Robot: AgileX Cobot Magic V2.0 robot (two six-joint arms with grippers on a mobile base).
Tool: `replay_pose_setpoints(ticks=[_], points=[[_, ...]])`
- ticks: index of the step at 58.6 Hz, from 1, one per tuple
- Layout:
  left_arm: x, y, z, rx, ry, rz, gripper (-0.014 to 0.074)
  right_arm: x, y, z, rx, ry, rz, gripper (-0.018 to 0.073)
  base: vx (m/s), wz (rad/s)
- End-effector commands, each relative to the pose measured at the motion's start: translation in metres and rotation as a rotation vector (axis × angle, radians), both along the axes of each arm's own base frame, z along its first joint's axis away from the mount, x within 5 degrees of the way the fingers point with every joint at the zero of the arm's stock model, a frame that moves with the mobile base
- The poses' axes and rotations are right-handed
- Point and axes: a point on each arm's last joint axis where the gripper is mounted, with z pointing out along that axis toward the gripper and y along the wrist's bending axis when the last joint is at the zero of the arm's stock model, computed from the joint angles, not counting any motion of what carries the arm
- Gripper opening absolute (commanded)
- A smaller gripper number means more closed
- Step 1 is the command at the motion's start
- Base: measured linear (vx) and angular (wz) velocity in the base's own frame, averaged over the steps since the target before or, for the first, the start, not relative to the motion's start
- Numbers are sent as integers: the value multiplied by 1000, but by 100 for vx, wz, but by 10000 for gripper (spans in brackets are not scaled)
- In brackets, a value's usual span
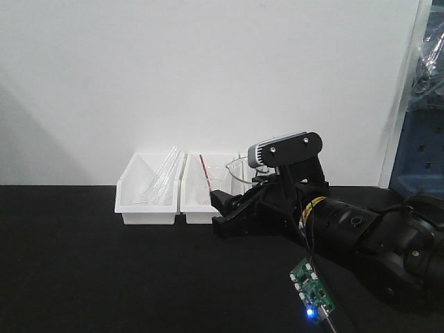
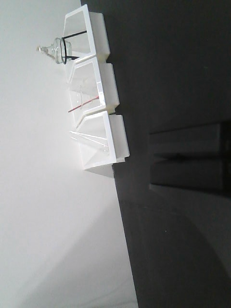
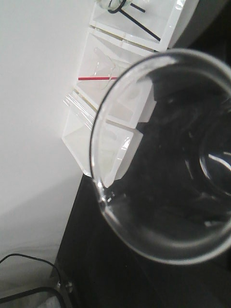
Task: Pick beaker and place in left cabinet
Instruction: 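Lift the beaker with the right gripper off the benchtop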
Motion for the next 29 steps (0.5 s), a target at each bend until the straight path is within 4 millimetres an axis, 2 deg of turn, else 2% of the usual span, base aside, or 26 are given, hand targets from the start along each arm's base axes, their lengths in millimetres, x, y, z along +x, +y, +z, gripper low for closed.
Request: replay_pose_setpoints(ticks=[1,29], points=[[-1,0,2,-15,-76,-4,1,-8,-2,33,83,-119,23,-9,-12,-3],[-1,0,2,-15,-76,-4,1,-8,-2,33,83,-119,23,-9,-17,-1]])
